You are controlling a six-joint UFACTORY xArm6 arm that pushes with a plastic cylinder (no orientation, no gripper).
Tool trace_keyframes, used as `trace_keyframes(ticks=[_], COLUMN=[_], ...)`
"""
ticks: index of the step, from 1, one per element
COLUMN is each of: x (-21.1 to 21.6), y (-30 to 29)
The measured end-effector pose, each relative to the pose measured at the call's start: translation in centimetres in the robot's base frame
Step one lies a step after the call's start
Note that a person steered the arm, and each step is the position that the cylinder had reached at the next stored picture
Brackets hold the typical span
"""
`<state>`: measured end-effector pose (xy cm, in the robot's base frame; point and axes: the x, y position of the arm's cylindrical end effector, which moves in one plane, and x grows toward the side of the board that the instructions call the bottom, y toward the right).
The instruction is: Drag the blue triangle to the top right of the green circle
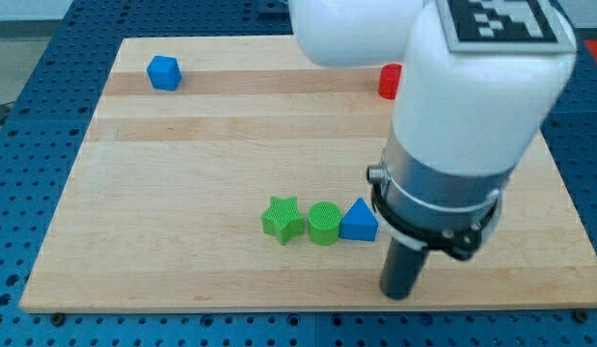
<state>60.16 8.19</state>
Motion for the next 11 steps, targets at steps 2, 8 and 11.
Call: trace_keyframes(ticks=[2,8,11], x=[-10.0,-5.6,-21.3], y=[0.0,-4.1,-9.7])
